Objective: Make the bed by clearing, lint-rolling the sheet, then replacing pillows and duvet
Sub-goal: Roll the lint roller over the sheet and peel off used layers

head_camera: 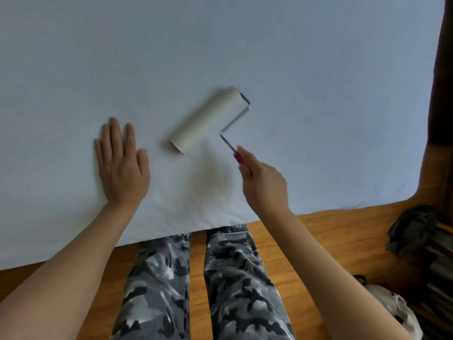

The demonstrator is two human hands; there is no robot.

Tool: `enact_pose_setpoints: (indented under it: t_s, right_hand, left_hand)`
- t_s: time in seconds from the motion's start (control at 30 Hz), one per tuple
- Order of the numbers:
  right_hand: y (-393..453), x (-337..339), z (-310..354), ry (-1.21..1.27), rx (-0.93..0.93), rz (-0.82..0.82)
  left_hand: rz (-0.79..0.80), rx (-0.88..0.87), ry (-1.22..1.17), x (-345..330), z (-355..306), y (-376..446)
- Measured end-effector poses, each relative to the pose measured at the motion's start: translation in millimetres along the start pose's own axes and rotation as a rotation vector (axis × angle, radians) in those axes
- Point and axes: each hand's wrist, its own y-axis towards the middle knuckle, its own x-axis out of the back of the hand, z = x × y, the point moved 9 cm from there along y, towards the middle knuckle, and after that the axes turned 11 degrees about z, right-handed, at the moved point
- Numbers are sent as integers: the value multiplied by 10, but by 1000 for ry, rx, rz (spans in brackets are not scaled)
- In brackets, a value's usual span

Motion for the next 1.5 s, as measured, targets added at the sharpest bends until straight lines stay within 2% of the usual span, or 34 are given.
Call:
enact_pose_setpoints:
  t_s: [0.17,0.3,0.43,0.7,0.87,1.03,1.17,1.37,1.5]
  right_hand:
    - [697,262,915,48,62,-37]
    - [768,273,987,52,56,-37]
    - [395,82,460,69,6,-25]
    - [-796,-303,-1175,83,-137,51]
    - [-1160,-252,-1648,130,-47,64]
    - [-1215,207,-1838,177,77,-21]
    - [-1075,669,-2233,166,57,-130]
    - [-968,733,-2705,100,-52,-101]
    - [-797,578,-2627,74,-75,-54]
  left_hand:
    - [-4,-3,-54,8,34,-13]
    - [28,-7,-64,-4,56,-27]
    - [27,-3,-53,23,38,-15]
    - [62,49,-25,28,-29,-23]
    - [38,164,-22,56,-168,-104]
    - [13,271,-65,74,-663,-290]
    - [38,230,-83,-15,-1302,-296]
    - [101,90,-63,-260,-2067,-129]
    - [127,6,2,-471,-2276,-77]
